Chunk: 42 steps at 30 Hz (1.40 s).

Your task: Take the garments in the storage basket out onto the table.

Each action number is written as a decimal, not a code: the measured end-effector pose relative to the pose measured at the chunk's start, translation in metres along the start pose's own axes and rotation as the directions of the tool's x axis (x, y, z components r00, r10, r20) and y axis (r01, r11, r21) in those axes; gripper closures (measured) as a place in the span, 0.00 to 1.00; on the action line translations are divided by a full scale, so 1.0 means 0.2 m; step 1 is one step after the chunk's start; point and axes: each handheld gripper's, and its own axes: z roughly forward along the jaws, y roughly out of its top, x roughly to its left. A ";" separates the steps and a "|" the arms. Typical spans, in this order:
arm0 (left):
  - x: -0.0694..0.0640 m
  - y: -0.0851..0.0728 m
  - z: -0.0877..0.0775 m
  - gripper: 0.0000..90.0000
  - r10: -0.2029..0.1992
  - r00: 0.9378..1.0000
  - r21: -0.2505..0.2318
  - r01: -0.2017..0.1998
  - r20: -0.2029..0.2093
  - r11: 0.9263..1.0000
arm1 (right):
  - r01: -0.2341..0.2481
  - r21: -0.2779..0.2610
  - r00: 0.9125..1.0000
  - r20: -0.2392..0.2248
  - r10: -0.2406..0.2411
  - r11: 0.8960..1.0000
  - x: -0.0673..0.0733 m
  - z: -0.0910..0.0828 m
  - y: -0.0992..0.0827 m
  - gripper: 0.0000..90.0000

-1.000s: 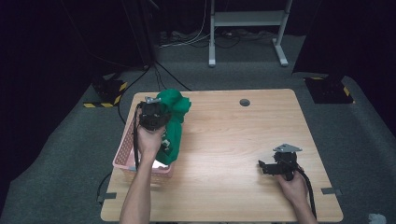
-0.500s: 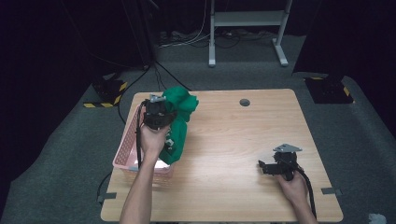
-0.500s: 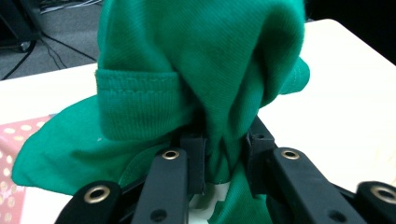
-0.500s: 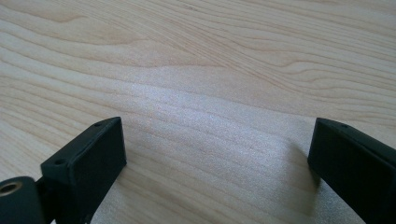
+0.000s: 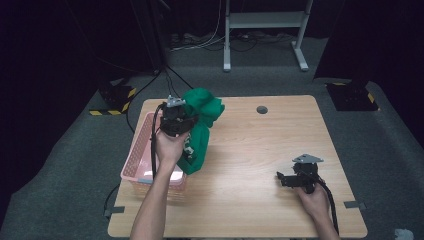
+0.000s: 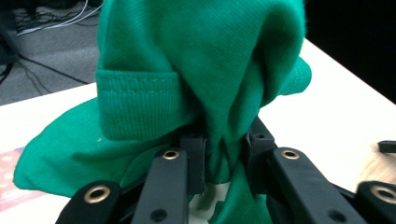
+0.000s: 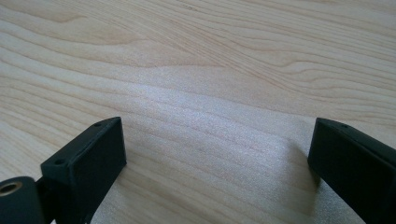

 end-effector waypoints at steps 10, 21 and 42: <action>-0.08 0.04 0.00 0.83 0.040 0.998 -0.010 -0.040 0.053 0.999 | 0.003 -0.001 1.000 0.001 -0.003 1.000 0.00 0.00 0.00 0.05; -0.17 0.07 0.02 0.83 0.067 0.992 -0.027 -0.065 0.103 0.998 | 0.002 0.000 1.000 0.001 -0.002 1.000 0.00 0.00 0.00 0.05; -0.35 0.09 0.13 0.83 0.110 0.970 -0.034 -0.105 0.216 0.994 | 0.002 0.000 1.000 0.001 -0.002 1.000 0.00 0.00 0.00 0.05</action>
